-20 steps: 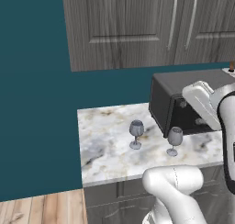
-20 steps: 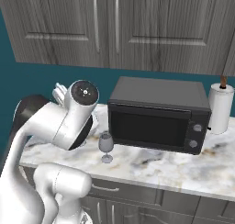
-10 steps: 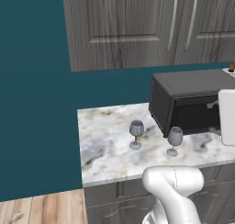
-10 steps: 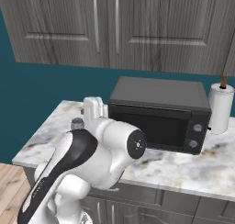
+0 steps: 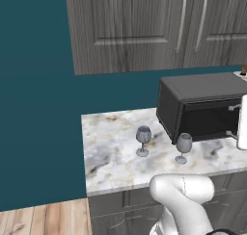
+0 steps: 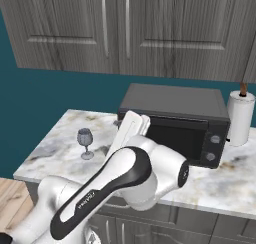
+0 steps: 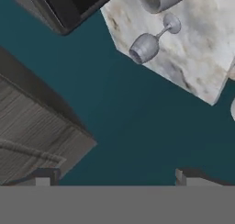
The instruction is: Retrieve the wine glasses from the counter and place one next to each plate.
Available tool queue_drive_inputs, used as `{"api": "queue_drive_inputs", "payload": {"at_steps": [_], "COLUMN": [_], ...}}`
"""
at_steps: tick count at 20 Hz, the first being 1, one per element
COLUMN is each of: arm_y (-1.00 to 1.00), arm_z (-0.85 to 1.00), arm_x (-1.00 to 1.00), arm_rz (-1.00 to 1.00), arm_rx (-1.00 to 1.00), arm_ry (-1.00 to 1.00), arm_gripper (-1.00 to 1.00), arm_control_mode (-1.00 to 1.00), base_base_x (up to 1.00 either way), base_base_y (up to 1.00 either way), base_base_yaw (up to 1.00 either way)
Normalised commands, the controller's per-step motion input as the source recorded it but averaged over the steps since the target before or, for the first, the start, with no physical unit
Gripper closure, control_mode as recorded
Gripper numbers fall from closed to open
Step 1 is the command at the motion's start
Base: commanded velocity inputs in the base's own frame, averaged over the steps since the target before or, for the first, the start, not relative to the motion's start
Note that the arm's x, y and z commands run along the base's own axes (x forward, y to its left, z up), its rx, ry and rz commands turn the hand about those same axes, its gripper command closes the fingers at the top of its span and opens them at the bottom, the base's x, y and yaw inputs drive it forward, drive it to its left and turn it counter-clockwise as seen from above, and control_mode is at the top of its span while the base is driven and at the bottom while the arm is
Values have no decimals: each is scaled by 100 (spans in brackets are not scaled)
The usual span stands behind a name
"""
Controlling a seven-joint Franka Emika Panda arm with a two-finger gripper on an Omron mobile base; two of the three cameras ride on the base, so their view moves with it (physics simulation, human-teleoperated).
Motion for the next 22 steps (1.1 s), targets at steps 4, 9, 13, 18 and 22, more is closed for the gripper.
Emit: {"api": "queue_drive_inputs", "payload": {"at_steps": [4, 9, 13, 18, 22], "arm_y": [-16, -2, 0, 0, -1], "arm_z": [-1, -6, -33, -40, -31], "arm_x": [28, 17, 15, 17, 16], "arm_rz": [0, 0, 0, 0, 0], "arm_rx": [19, 7, 0, 0, 0], "arm_ry": [48, 32, 19, 6, 2], "arm_gripper": [-100, -100, -100, -100, -100], "arm_control_mode": [-100, -100, -100, -100, -100], "base_base_x": [0, 0, 0, 0, 0], "base_base_y": [0, 0, 0, 0, 0], "base_base_yaw": [0, 0, 0, 0, 0]}}
